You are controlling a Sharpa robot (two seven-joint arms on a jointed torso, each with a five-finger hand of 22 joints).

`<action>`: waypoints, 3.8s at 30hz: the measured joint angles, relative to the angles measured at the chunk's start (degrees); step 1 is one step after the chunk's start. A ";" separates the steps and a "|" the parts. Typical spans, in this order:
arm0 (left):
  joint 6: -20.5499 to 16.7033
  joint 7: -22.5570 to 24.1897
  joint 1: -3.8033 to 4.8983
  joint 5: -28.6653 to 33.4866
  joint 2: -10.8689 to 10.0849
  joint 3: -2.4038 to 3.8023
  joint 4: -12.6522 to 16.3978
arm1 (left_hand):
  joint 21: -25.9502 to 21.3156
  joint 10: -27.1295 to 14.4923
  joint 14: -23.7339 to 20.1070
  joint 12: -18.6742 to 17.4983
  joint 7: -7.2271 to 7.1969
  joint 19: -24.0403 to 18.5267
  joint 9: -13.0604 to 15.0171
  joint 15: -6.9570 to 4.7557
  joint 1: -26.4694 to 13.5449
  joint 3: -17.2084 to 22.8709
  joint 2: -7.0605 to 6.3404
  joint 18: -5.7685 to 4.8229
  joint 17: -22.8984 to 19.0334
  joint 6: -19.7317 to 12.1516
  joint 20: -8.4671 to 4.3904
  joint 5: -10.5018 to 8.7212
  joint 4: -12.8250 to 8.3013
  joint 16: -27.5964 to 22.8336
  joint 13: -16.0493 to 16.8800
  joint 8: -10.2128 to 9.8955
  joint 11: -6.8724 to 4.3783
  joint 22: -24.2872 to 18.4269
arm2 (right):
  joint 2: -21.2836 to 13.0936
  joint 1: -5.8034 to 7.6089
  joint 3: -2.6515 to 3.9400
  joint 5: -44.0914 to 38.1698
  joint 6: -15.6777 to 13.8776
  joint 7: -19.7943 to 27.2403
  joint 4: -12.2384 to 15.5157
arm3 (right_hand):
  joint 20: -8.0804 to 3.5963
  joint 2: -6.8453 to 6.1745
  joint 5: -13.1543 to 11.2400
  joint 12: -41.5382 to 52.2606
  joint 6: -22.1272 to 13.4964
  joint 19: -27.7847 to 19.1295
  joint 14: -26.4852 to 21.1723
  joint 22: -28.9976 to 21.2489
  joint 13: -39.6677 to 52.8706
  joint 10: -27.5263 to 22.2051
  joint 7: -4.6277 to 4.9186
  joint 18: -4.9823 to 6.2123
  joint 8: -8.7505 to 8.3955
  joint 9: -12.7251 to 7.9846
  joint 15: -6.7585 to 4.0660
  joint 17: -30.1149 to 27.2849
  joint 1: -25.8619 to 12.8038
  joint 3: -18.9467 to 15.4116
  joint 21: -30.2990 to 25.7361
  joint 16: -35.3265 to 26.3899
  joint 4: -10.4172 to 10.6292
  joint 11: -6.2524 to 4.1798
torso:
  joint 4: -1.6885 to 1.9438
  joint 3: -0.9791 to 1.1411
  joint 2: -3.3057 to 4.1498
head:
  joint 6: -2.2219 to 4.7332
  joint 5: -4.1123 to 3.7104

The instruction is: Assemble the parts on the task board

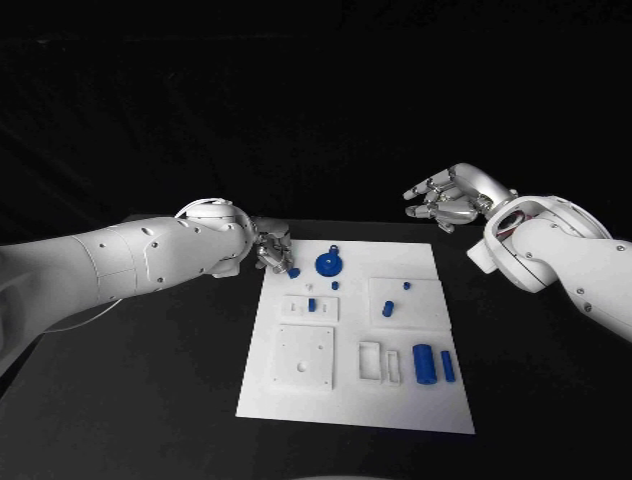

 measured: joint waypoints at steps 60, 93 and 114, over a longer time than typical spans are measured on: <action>-11.54 10.52 -0.42 -1.96 -3.79 -0.23 5.53 | -4.84 -1.60 -5.56 -3.14 -1.90 -3.94 -0.02 0.71 6.93 2.38 -3.31 0.50 -0.98 -3.03 0.65 0.55 -0.31 -4.28 -0.20 0.00 1.63 0.02 | -0.93 -0.59 0.00 -0.05 0.16 -0.10 0.41 | 0.01 -0.38 0.00 -0.28 -0.05 0.00 0.20 -0.01 0.55 0.33 0.06 0.00 0.00 0.01 0.21 0.32 0.38 -0.32 0.31 0.00 0.77 0.09 | -0.02 -0.02 0.05 | -0.09 -0.26; -0.60 7.97 -0.37 -3.33 -1.41 -0.76 3.27 | 6.25 -15.07 -10.64 22.84 -1.58 -8.09 -0.04 1.66 -2.63 24.45 -3.83 3.57 -1.34 -4.71 1.95 1.69 -3.73 6.40 5.77 0.00 2.13 -0.01 | -0.76 -0.64 0.00 -0.04 0.16 -0.07 0.38 | 0.01 -0.61 0.67 -0.28 0.00 0.00 0.40 -0.02 0.72 0.31 0.01 0.00 0.00 0.01 0.01 0.36 0.15 -0.15 0.31 0.00 1.27 0.11 | 0.00 0.02 0.03 | -0.24 -0.41; -0.60 7.04 -0.28 -3.05 -3.34 -0.70 3.53 | 6.46 -15.17 -10.63 23.29 -0.19 -7.86 -0.03 1.66 -2.92 24.46 -4.60 4.33 -2.06 -4.56 2.18 2.23 -3.74 6.66 4.75 0.00 2.03 -0.02 | -0.75 -1.03 0.00 -0.04 0.16 -0.06 0.26 | 0.01 -0.60 0.67 -0.28 0.10 0.00 0.40 -0.02 0.84 0.31 -0.09 0.00 0.00 0.01 0.02 0.34 0.15 0.10 0.31 0.00 1.51 0.12 | 0.11 -0.07 0.03 | -0.60 -0.29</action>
